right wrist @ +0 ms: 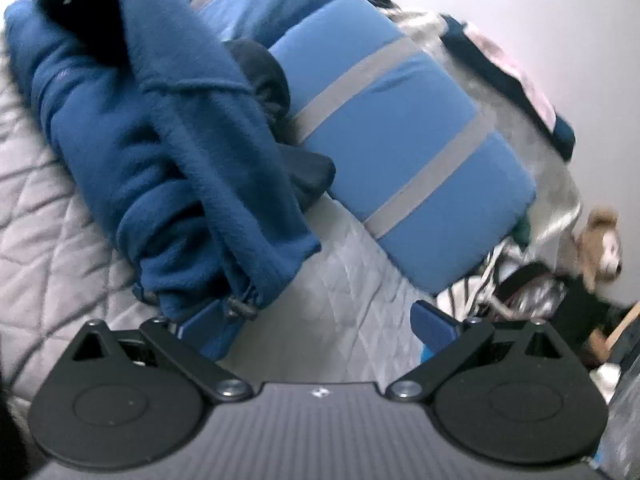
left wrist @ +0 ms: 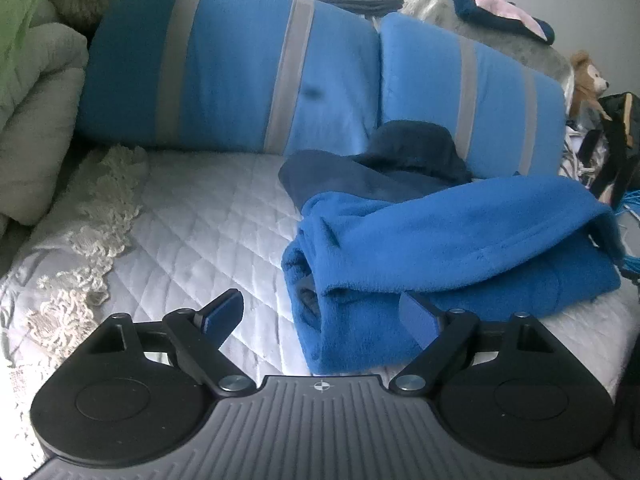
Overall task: Fold clothes
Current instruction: 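Open the left gripper and release the folded fleece, then grasp the folded hoodie edge with the right gripper while the left gripper grasps beside it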
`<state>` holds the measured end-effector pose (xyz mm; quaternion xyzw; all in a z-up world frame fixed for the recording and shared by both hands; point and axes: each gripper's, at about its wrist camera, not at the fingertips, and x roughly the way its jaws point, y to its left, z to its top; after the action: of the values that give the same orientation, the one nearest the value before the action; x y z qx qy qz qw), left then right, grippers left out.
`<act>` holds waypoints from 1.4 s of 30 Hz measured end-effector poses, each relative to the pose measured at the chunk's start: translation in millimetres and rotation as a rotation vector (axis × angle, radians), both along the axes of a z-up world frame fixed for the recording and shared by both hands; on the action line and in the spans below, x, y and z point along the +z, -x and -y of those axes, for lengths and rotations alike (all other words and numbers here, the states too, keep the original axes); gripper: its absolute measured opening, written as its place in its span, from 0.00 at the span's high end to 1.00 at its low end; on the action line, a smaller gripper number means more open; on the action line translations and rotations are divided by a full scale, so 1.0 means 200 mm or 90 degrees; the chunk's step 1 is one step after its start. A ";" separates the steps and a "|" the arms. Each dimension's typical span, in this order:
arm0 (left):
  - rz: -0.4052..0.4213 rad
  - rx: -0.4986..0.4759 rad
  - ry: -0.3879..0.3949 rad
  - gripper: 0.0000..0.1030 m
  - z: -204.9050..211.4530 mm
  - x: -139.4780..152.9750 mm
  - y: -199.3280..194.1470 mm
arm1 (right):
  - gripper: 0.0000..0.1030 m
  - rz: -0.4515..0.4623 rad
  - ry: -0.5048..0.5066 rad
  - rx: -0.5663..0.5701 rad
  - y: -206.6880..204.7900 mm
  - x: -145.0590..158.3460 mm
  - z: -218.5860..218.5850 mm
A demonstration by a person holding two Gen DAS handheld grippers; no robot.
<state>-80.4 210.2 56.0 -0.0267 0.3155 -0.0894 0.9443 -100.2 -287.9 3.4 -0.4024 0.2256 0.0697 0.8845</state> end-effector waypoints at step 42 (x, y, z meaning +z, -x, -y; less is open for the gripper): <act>0.222 -0.134 -0.510 0.16 0.37 -0.20 -0.01 | 0.73 0.122 0.165 0.120 -0.04 0.21 -0.15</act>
<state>-78.0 135.8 15.1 0.3890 0.1624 -0.0592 0.9049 -92.2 -258.8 45.1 -0.5372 0.1090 0.0840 0.8322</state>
